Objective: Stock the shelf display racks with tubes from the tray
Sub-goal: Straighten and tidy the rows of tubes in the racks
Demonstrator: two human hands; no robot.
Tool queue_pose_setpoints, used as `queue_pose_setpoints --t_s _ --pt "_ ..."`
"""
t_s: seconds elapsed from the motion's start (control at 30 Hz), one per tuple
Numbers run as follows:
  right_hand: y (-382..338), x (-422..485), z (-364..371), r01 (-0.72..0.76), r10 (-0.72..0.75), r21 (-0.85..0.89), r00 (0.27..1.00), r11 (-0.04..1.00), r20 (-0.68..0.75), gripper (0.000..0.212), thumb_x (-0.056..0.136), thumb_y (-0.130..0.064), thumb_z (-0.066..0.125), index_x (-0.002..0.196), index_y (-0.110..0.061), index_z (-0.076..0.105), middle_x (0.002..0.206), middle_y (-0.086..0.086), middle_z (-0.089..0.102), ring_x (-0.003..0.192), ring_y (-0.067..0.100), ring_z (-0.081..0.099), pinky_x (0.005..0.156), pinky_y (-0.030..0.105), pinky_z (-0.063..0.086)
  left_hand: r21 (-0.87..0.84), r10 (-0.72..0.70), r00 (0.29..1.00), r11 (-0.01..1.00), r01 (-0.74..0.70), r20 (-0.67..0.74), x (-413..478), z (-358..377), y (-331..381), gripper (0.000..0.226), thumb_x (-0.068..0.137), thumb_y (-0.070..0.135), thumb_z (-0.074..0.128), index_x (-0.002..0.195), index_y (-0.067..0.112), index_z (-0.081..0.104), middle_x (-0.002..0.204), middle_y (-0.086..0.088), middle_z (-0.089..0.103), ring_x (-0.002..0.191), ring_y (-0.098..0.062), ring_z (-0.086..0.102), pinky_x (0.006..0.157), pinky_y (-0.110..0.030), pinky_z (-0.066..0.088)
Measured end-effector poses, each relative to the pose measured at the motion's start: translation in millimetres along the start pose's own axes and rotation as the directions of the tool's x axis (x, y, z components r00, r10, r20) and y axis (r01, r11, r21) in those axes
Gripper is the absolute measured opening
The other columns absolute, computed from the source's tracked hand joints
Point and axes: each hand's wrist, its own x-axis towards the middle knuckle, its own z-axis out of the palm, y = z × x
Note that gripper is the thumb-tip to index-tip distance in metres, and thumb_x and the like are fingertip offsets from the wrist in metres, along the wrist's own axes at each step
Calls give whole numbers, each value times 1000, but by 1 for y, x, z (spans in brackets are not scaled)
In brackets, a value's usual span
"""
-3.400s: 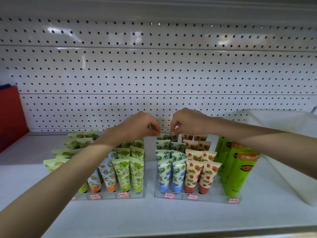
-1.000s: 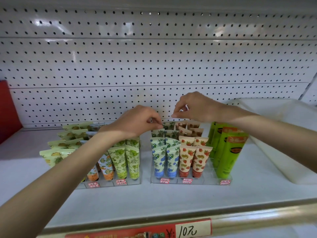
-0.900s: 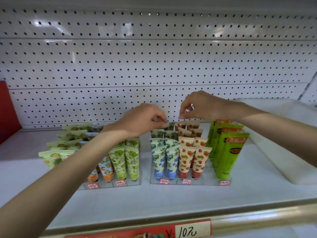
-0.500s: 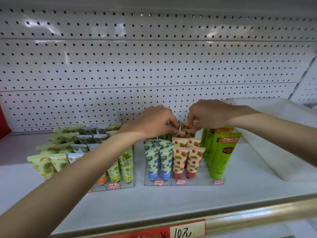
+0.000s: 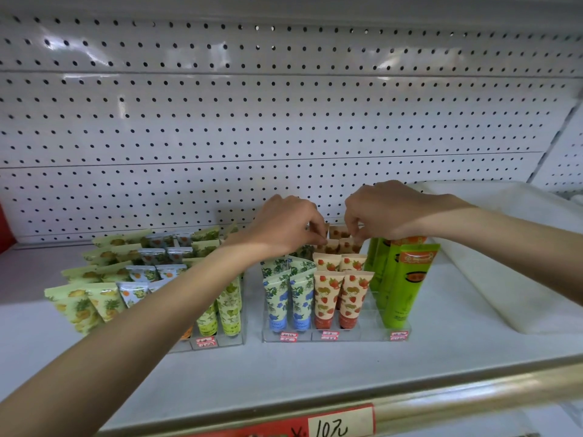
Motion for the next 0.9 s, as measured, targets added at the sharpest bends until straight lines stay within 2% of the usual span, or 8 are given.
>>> queue_pose_setpoints --t_s 0.1,0.33,0.5,0.57,0.67,0.77,0.83,0.9 --pt "0 -2 -5 1 -1 -4 1000 1000 4 10 88 -17 60 85 -24 67 75 -13 41 65 9 43 54 21 27 1 -13 1000 1000 13 -14 0 1 0 14 85 37 65 92 29 72 83 19 55 75 -4 47 83 -27 25" --pt "-3 1 2 1 -1 -4 1000 1000 7 12 87 -14 61 85 -22 69 80 -9 50 74 16 52 52 21 29 -49 -41 999 998 40 -21 -1 2 -2 15 83 38 67 92 28 73 78 18 58 67 3 46 75 -24 30" --pt "0 2 5 -20 21 56 1000 998 -13 7 87 -21 63 88 -22 70 87 -7 56 82 17 56 61 26 35 -68 -65 998 996 65 -5 1 1 -3 19 82 40 66 94 27 73 83 15 62 77 -6 54 69 -23 33" --pt "2 1 5 -30 31 101 1000 994 -4 6 87 -26 65 89 -23 70 78 -13 49 72 9 49 56 23 31 -95 -69 998 993 69 3 3 0 -6 18 82 40 67 93 27 74 80 16 59 76 -6 54 62 -21 33" --pt "6 1 3 -45 47 200 999 979 -7 9 85 -33 67 87 -25 69 71 -15 43 65 0 40 53 20 26 -126 -67 998 990 68 5 4 -3 -9 16 83 38 66 91 26 74 75 19 55 71 -1 50 61 -20 32" --pt "14 4 0 -43 71 340 995 939 -72 8 82 -35 69 82 -27 70 74 -8 49 71 8 48 56 21 30 -166 -82 996 983 75 -31 7 -7 -12 16 81 39 67 88 25 73 71 25 53 67 2 49 58 -17 32" --pt "20 8 -1 -13 77 455 989 890 -123 8 80 -33 72 82 -26 73 77 4 53 72 16 49 62 27 35 -182 -88 995 980 77 -54 10 -9 -14 16 80 38 68 87 25 73 72 24 54 66 3 49 57 -19 31" --pt "24 12 -3 17 63 518 989 855 -137 11 78 -33 73 84 -24 75 76 6 50 66 13 46 62 26 35 -181 -92 994 980 81 -53 12 -9 -17 17 80 38 69 90 26 72 75 23 55 66 2 49 58 -20 33"
